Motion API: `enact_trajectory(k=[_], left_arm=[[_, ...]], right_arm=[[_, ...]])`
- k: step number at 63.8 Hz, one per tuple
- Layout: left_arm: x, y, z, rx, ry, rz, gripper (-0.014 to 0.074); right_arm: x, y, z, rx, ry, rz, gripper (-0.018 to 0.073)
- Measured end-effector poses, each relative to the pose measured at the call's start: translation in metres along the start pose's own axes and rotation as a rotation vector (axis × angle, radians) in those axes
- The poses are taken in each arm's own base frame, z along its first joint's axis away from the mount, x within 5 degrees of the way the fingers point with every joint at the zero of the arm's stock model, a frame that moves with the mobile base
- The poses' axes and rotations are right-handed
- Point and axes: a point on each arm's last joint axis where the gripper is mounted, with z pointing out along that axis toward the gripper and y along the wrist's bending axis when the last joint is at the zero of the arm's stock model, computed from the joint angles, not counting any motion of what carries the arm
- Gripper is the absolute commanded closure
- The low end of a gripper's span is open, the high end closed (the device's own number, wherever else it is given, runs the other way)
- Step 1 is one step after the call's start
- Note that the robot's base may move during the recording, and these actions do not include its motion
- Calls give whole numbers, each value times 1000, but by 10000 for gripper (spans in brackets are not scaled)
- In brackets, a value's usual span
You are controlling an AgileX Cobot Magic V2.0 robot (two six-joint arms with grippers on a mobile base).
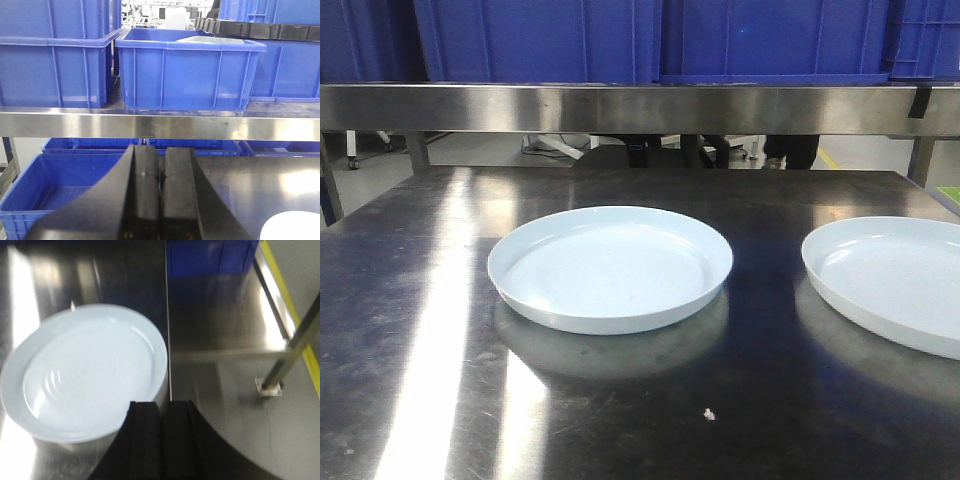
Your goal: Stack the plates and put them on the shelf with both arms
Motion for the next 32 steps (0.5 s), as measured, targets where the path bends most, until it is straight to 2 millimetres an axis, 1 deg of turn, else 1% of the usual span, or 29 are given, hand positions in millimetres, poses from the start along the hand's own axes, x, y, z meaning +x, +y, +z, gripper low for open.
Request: enact_trajectory(k=[8,17,23,32], left_arm=[[0,0,0,0,0,0,516],[0,0,0,0,0,0,516],[0,0,0,0,0,0,516],[0,0,0,0,0,0,516]], right_arm=[[-5,2,14,24,190,17,503],[-18,5,29,59,391,24,503],[-32,8,43,79,492,21,503],[-49,12,67,97,583,17,503]])
